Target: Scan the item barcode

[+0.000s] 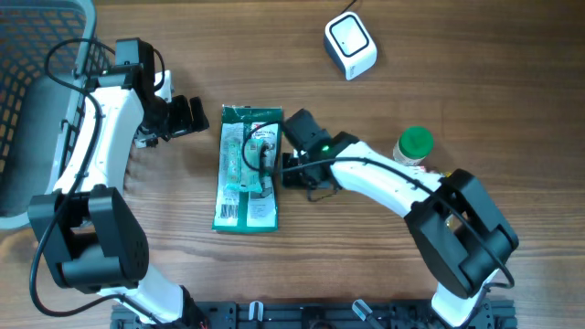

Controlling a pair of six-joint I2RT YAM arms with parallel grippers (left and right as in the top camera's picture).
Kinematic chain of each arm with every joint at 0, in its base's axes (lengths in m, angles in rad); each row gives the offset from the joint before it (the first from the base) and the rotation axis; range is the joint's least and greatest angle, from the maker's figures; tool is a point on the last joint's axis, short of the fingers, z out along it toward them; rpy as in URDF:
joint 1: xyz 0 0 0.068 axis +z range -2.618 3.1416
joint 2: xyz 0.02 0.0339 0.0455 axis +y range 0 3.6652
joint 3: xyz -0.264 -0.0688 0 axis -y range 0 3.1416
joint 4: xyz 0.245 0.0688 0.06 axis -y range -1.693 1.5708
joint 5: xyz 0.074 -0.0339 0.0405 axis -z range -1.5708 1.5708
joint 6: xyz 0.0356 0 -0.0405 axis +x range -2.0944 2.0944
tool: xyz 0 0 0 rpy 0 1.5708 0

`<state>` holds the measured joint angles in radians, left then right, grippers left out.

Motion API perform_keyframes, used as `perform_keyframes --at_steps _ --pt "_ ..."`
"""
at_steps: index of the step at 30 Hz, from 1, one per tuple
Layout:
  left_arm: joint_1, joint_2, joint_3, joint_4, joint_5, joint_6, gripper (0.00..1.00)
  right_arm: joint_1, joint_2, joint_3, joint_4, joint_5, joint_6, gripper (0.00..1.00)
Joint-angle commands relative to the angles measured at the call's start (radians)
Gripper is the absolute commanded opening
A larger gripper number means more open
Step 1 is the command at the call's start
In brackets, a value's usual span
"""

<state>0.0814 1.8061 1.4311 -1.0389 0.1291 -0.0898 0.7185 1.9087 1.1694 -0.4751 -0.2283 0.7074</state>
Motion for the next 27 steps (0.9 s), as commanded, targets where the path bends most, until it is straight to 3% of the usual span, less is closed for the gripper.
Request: perform_keyframes --at_steps 1,16,20,27 --pt "0.002 -0.011 -0.003 0.003 0.009 0.003 1.0 0.006 0.018 -0.006 0.009 -0.01 0.01 0.16" --pt "0.002 -0.011 -0.003 0.003 0.009 0.003 1.0 -0.104 -0.233 0.072 -0.061 -0.087 -0.012 0.13" --pt "0.002 -0.011 -0.003 0.003 0.009 0.003 1.0 -0.11 -0.23 0.069 -0.018 0.042 -0.131 0.12" --pt "0.002 -0.011 -0.003 0.003 0.009 0.003 1.0 -0.11 -0.208 0.066 0.027 0.157 -0.174 0.08"
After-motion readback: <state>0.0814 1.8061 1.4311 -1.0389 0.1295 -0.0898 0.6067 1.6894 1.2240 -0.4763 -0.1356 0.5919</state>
